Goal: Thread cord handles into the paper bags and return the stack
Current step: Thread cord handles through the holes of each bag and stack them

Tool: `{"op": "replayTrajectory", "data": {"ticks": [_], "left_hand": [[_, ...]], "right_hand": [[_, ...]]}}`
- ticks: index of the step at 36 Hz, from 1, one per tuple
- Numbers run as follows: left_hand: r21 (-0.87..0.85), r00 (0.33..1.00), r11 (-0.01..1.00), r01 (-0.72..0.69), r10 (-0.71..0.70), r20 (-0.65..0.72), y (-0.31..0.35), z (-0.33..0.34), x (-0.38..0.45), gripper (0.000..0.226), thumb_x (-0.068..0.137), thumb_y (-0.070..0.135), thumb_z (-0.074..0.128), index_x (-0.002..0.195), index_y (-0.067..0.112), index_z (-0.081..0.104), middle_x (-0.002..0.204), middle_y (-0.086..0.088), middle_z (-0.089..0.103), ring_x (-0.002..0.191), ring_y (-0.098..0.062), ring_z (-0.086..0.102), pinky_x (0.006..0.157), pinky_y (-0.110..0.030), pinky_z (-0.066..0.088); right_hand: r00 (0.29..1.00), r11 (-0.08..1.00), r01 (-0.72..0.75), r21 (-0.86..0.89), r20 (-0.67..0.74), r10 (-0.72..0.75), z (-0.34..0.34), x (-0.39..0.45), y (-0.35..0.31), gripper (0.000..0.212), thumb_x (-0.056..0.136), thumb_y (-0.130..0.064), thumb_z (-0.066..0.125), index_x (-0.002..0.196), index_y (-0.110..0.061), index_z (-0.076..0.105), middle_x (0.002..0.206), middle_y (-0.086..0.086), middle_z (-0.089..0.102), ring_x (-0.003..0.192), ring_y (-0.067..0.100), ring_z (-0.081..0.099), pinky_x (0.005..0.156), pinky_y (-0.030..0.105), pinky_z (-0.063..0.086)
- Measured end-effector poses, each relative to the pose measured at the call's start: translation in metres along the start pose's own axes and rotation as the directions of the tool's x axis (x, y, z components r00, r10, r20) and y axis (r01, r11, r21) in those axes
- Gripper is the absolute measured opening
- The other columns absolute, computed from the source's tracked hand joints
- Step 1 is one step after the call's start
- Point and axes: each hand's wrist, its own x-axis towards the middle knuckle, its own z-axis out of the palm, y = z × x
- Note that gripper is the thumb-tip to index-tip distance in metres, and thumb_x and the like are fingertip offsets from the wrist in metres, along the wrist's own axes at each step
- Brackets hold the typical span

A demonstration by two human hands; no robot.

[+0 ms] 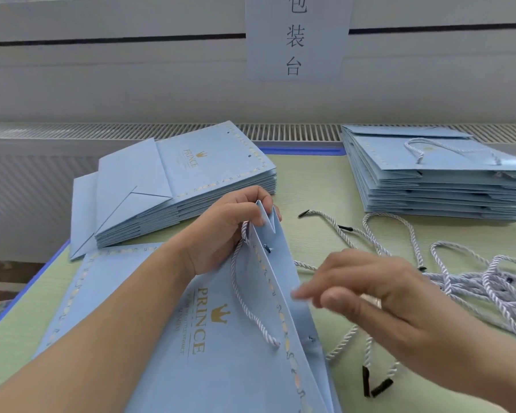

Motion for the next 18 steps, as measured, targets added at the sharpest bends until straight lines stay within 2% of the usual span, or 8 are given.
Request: {"op": "replayTrajectory", "data": {"ticks": [3, 5, 6, 8, 10, 14, 16, 18], "left_hand": [[0.024, 1.0, 1.0, -0.003, 0.003, -0.002, 0.0, 0.0, 0.001, 0.017, 0.06, 0.002, 0.046, 0.074, 0.012, 0.05, 0.078, -0.005, 0.057, 0.062, -0.018, 0.051, 0.054, -0.026, 0.046], [0.025, 1.0, 1.0, -0.003, 0.003, 0.001, 0.001, 0.001, 0.001, 0.018, 0.06, 0.003, 0.046, 0.075, 0.011, 0.048, 0.077, -0.005, 0.058, 0.061, -0.017, 0.053, 0.054, -0.024, 0.047], [0.021, 1.0, 1.0, -0.004, 0.004, 0.003, 0.001, 0.001, 0.0, 0.018, 0.06, 0.002, 0.046, 0.075, 0.011, 0.048, 0.076, -0.005, 0.058, 0.061, -0.016, 0.053, 0.054, -0.024, 0.047], [0.016, 1.0, 1.0, -0.005, 0.004, 0.006, 0.002, 0.002, 0.0, 0.018, 0.059, 0.003, 0.045, 0.075, 0.011, 0.047, 0.075, -0.004, 0.058, 0.06, -0.016, 0.052, 0.053, -0.023, 0.047], [0.009, 1.0, 1.0, -0.003, 0.003, 0.009, 0.003, 0.002, 0.0, 0.018, 0.059, 0.003, 0.045, 0.076, 0.011, 0.047, 0.075, -0.004, 0.058, 0.06, -0.016, 0.052, 0.052, -0.022, 0.046], [-0.003, 1.0, 1.0, -0.004, 0.004, 0.014, 0.005, 0.0, -0.001, 0.019, 0.059, 0.004, 0.044, 0.076, 0.012, 0.046, 0.077, -0.004, 0.058, 0.061, -0.017, 0.051, 0.051, -0.022, 0.046], [-0.016, 1.0, 1.0, -0.017, 0.018, 0.014, 0.006, -0.001, -0.001, 0.018, 0.059, 0.004, 0.044, 0.075, 0.012, 0.046, 0.077, -0.004, 0.057, 0.063, -0.017, 0.051, 0.054, -0.022, 0.046], [-0.03, 1.0, 0.999, -0.029, 0.029, 0.011, 0.007, -0.001, -0.002, 0.018, 0.059, 0.004, 0.043, 0.075, 0.013, 0.046, 0.077, -0.004, 0.057, 0.064, -0.017, 0.052, 0.056, -0.025, 0.045]], "right_hand": [[0.982, 0.989, -0.106, -0.102, -0.168, 0.088, 0.0, 0.003, 0.008, 0.028, 0.085, -0.048, 0.047, 0.103, -0.036, 0.065, 0.083, -0.021, 0.061, 0.076, -0.003, 0.055, 0.069, 0.005, 0.037], [0.966, 0.978, -0.175, -0.111, -0.209, 0.149, -0.001, 0.005, 0.011, 0.018, 0.086, -0.04, 0.054, 0.098, -0.037, 0.067, 0.087, -0.023, 0.061, 0.081, -0.004, 0.054, 0.07, 0.004, 0.035], [0.961, 0.972, -0.213, -0.101, -0.199, 0.19, -0.002, 0.006, 0.011, 0.014, 0.089, -0.034, 0.057, 0.098, -0.04, 0.065, 0.091, -0.024, 0.062, 0.087, -0.002, 0.054, 0.072, 0.005, 0.035], [0.954, 0.952, -0.283, -0.113, -0.134, 0.268, -0.004, 0.012, 0.011, 0.025, 0.091, -0.023, 0.058, 0.102, -0.045, 0.059, 0.094, -0.027, 0.062, 0.098, -0.004, 0.05, 0.077, 0.005, 0.034], [0.939, 0.926, -0.344, -0.155, -0.032, 0.343, -0.006, 0.02, 0.01, 0.034, 0.092, -0.023, 0.054, 0.114, -0.049, 0.052, 0.103, -0.035, 0.056, 0.104, -0.007, 0.046, 0.085, 0.005, 0.033], [0.907, 0.906, -0.397, -0.146, 0.088, 0.412, -0.003, 0.04, 0.013, 0.049, 0.095, -0.019, 0.051, 0.137, -0.04, 0.04, 0.127, -0.028, 0.052, 0.116, 0.003, 0.048, 0.101, 0.023, 0.037], [0.898, 0.904, -0.418, -0.083, 0.112, 0.426, 0.001, 0.048, 0.017, 0.055, 0.093, -0.018, 0.055, 0.14, -0.04, 0.035, 0.131, -0.02, 0.054, 0.118, 0.002, 0.049, 0.1, 0.025, 0.04], [0.892, 0.894, -0.441, 0.078, 0.15, 0.427, 0.007, 0.054, 0.019, 0.062, 0.091, -0.017, 0.059, 0.14, -0.043, 0.033, 0.125, -0.014, 0.06, 0.107, -0.003, 0.057, 0.088, 0.015, 0.046]]}}
